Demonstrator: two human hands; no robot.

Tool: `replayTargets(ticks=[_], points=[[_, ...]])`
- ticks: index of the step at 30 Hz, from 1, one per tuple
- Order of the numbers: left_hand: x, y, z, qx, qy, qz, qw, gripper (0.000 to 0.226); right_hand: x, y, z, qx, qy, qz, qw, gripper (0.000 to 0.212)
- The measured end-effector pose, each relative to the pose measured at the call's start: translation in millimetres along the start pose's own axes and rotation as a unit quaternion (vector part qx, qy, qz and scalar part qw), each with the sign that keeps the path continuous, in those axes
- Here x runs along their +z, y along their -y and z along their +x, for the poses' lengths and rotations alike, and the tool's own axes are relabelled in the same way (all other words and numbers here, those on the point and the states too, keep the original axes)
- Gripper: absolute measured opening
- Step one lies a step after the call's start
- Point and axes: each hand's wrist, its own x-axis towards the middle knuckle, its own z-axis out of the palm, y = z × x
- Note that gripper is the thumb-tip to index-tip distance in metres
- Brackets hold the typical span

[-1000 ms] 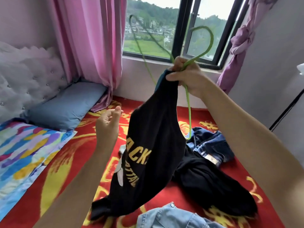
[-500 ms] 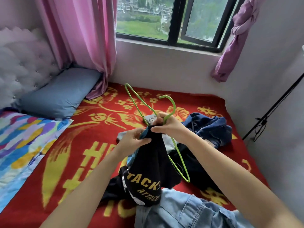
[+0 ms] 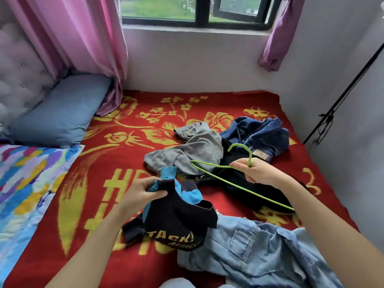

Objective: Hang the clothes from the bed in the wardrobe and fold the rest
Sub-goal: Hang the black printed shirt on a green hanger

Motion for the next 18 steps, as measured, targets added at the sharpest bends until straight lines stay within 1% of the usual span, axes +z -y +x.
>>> replayTargets(ticks=[1, 3, 4, 5, 6, 8, 9, 10, 12, 14, 18], points=[[3, 3, -2, -0.007, -0.005, -0.006, 1.0, 0.024, -2, -5, -7, -0.006, 0.01, -0.015, 1.0, 0.018], [9, 10, -4, -0.015, -0.014, -0.02, 1.0, 0.025, -11, -9, -19, -0.009, 0.021, -0.032, 0.999, 0.023], [11, 12, -4, -0.017, -0.019, -0.032, 0.999, 0.024, -15, -9, -24, -0.01, 0.008, -0.031, 0.999, 0.021], [12, 14, -5, -0.017, -0.024, -0.044, 0.999, 0.024, -19, -8, -28, -0.013, -0.017, -0.021, 1.0, 0.016], [14, 16, -4, -0.015, -0.026, -0.049, 0.998, 0.024, -23, -9, -32, -0.017, -0.049, -0.006, 0.999, 0.016], [17, 19, -4, -0.008, -0.034, -0.054, 0.998, 0.027, -31, -9, -38, -0.037, -0.098, 0.03, 0.994, 0.032], [17, 20, -4, -0.004, -0.039, -0.056, 0.998, 0.029, -34, -9, -40, -0.045, -0.11, 0.045, 0.992, 0.036], [16, 21, -5, 0.003, -0.046, -0.055, 0.997, 0.03, -35, -9, -43, -0.05, -0.12, 0.056, 0.99, 0.035], [13, 23, -7, 0.016, -0.059, -0.048, 0.997, 0.033, -35, -8, -45, -0.061, -0.134, 0.065, 0.987, 0.031], [11, 24, -9, 0.025, -0.066, -0.048, 0.996, 0.035, -33, -8, -45, -0.071, -0.141, 0.05, 0.986, 0.029], [7, 27, -16, 0.026, -0.075, -0.072, 0.994, 0.036, -27, -6, -41, -0.081, -0.136, 0.046, 0.986, 0.033]])
